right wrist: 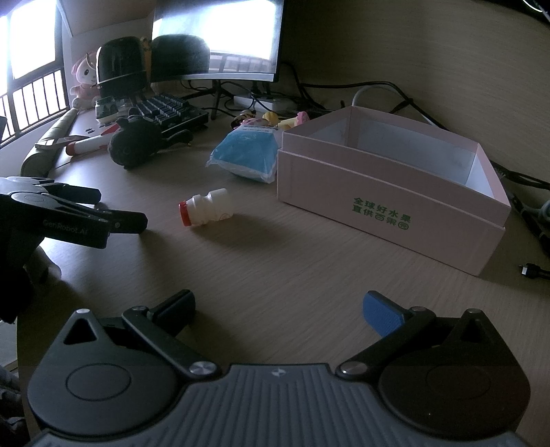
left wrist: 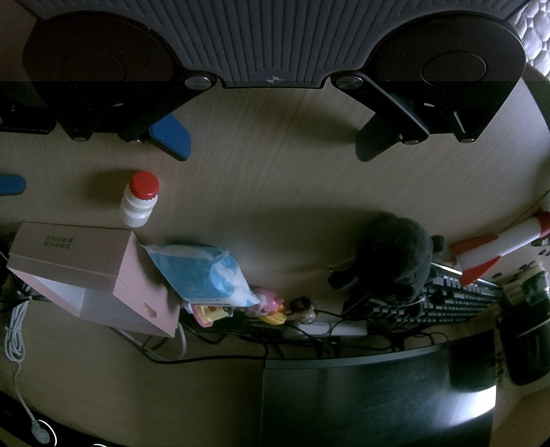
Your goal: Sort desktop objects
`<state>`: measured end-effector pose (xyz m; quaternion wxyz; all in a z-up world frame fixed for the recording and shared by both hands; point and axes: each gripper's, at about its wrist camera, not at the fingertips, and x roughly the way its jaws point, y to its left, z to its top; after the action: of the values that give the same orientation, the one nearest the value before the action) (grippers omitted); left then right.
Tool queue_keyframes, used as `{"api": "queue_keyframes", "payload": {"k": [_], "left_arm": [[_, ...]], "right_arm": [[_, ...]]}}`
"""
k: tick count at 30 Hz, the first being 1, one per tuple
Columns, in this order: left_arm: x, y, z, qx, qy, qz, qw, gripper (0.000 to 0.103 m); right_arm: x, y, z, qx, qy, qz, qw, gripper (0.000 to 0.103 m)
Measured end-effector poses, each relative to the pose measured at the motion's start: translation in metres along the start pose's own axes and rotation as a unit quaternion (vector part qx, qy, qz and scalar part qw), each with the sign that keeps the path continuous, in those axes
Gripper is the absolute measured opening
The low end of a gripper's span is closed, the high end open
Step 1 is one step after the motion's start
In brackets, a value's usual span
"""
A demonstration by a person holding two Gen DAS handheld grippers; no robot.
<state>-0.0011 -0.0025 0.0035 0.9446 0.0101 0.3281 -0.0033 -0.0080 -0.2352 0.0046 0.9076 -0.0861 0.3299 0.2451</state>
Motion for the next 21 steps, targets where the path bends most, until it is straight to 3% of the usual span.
{"api": "queue_keyframes", "payload": {"k": [16, 21], "left_arm": [[-0.0001, 0.0000, -0.0002, 0.000, 0.000, 0.000, 1.0000, 0.103], [0.0002, 0.0000, -0.0005, 0.000, 0.000, -0.001, 1.0000, 0.103]], "right_arm": [[0.0010, 0.0004, 0.0003, 0.001, 0.000, -0.002, 1.000, 0.103], [0.0025, 0.0056, 0.0030, 0.016, 0.000, -0.019, 1.000, 0.103]]}}
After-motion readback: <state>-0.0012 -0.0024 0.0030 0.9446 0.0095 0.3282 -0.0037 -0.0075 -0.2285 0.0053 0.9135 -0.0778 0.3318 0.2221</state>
